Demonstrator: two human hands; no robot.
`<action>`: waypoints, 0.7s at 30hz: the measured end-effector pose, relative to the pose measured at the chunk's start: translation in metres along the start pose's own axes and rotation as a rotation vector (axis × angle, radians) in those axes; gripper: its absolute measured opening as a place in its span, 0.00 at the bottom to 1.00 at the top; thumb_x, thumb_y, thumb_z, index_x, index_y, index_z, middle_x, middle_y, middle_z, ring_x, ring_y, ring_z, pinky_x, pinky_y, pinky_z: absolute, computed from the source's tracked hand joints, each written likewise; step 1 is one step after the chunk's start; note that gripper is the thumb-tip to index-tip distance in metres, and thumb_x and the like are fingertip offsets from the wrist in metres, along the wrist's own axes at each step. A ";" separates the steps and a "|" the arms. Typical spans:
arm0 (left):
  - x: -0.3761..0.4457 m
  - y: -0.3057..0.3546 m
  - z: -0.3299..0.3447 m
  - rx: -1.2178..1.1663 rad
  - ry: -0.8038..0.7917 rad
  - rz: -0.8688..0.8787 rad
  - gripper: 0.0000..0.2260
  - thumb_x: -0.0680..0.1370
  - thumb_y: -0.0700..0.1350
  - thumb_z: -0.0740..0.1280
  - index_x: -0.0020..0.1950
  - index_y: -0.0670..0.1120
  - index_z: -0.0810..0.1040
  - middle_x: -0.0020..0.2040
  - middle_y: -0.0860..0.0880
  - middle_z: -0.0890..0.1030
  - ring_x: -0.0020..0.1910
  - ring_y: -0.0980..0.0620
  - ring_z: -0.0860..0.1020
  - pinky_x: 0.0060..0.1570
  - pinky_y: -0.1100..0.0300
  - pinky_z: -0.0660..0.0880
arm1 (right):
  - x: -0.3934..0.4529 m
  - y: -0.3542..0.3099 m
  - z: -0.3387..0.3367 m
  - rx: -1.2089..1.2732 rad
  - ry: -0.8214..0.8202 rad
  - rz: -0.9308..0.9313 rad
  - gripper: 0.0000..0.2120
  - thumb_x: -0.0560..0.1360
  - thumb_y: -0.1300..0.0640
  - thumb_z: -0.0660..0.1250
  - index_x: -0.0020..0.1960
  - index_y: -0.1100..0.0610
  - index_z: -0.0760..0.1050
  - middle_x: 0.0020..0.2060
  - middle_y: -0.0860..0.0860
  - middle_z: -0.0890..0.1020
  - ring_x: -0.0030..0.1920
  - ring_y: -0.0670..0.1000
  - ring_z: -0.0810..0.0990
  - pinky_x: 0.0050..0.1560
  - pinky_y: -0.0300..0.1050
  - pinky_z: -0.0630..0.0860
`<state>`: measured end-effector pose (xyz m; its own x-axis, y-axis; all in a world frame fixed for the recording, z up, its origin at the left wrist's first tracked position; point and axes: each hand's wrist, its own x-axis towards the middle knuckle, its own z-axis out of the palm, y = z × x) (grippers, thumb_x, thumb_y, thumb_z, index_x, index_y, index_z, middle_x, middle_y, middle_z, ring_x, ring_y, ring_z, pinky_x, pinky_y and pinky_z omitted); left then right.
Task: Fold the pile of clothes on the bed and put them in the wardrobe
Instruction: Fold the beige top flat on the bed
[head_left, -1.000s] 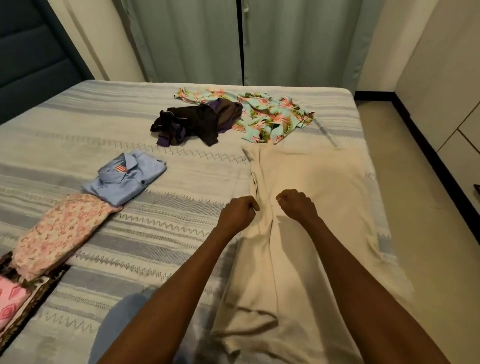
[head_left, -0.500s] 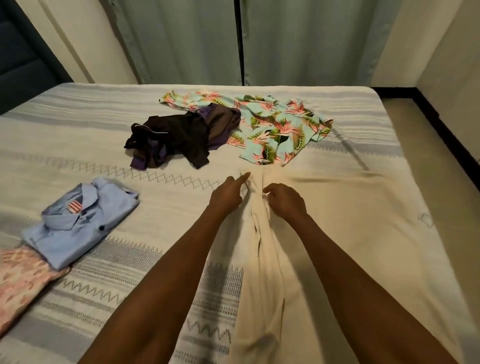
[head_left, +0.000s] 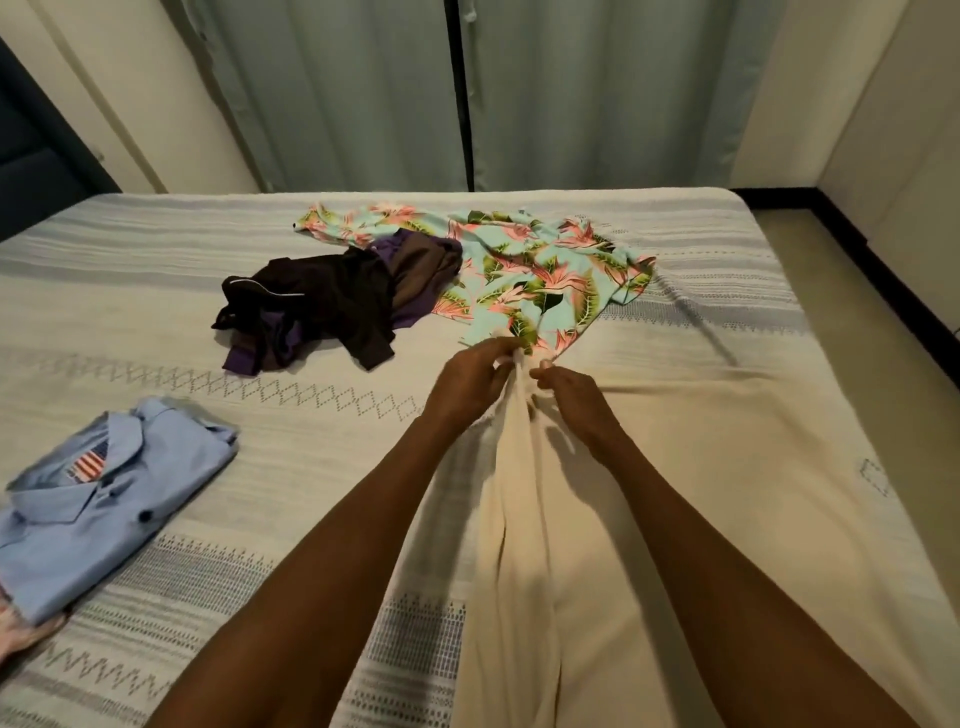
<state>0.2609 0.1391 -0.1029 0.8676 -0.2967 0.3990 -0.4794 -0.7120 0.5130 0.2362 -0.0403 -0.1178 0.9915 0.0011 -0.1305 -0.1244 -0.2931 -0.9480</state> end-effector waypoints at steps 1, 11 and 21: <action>0.002 0.006 0.002 -0.099 -0.049 -0.008 0.25 0.79 0.35 0.63 0.74 0.50 0.70 0.62 0.51 0.81 0.52 0.53 0.82 0.54 0.62 0.77 | -0.002 -0.005 -0.004 0.206 0.018 0.113 0.21 0.82 0.41 0.58 0.54 0.55 0.82 0.48 0.54 0.85 0.45 0.53 0.82 0.45 0.45 0.76; -0.009 -0.016 0.040 0.105 -0.233 -0.644 0.21 0.80 0.58 0.61 0.57 0.40 0.77 0.56 0.39 0.81 0.53 0.40 0.79 0.52 0.49 0.75 | 0.007 0.015 -0.006 0.212 0.106 0.296 0.06 0.77 0.56 0.69 0.43 0.57 0.77 0.46 0.62 0.83 0.43 0.58 0.83 0.38 0.52 0.82; 0.013 0.004 0.050 0.050 0.004 -0.649 0.09 0.84 0.50 0.59 0.58 0.46 0.71 0.55 0.42 0.80 0.53 0.40 0.79 0.50 0.47 0.76 | 0.038 0.011 -0.005 -0.281 0.244 0.136 0.17 0.81 0.54 0.60 0.67 0.58 0.75 0.64 0.59 0.78 0.65 0.63 0.75 0.61 0.50 0.71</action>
<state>0.2767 0.1001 -0.1337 0.9783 0.2060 0.0230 0.1486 -0.7744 0.6150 0.2732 -0.0482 -0.1316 0.9512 -0.2726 -0.1445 -0.2729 -0.5251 -0.8061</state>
